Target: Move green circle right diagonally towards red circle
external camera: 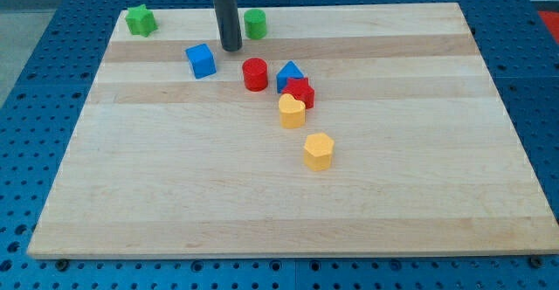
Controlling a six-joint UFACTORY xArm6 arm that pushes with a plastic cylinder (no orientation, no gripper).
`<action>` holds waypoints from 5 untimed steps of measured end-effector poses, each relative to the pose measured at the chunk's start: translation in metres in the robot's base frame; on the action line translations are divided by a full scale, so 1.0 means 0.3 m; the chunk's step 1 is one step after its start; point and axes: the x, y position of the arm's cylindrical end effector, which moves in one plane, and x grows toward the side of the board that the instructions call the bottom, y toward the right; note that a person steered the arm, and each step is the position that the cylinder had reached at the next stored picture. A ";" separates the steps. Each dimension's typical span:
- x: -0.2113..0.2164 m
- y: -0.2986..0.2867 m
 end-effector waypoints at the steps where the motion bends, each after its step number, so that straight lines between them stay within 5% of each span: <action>1: -0.076 -0.002; 5: -0.111 0.152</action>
